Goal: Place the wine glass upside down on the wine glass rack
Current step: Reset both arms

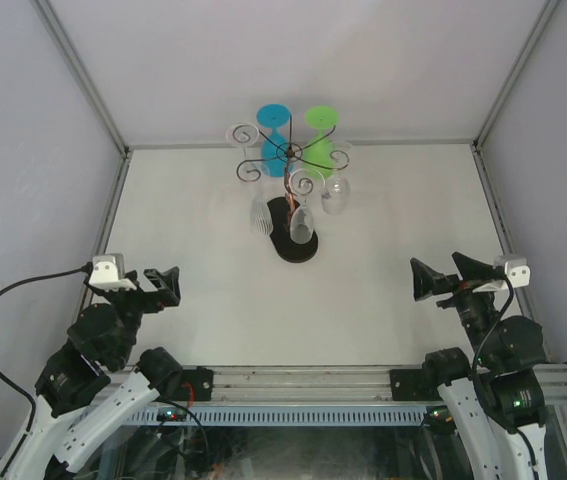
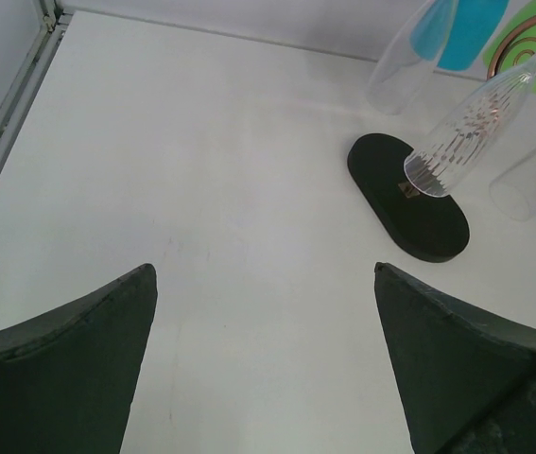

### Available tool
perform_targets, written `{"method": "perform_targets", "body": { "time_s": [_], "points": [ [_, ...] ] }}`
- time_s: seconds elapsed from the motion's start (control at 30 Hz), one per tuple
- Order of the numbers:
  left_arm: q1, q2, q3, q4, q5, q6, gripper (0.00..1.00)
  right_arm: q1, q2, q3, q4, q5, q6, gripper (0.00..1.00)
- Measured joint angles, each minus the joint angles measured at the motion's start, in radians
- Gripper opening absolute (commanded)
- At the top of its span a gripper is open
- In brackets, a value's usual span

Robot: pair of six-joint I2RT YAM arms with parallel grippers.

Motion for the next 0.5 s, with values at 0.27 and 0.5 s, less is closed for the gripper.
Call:
{"method": "perform_targets", "body": {
  "time_s": [0.27,0.5],
  "points": [
    [0.000,-0.003,0.000,-0.002,0.000,-0.008,1.00,0.000,0.000,-0.018,0.002,-0.004,-0.003,1.00],
    [0.000,-0.001,0.000,-0.002,0.000,-0.008,1.00,-0.001,0.012,-0.019,0.003,-0.005,-0.002,1.00]
  ]
}}
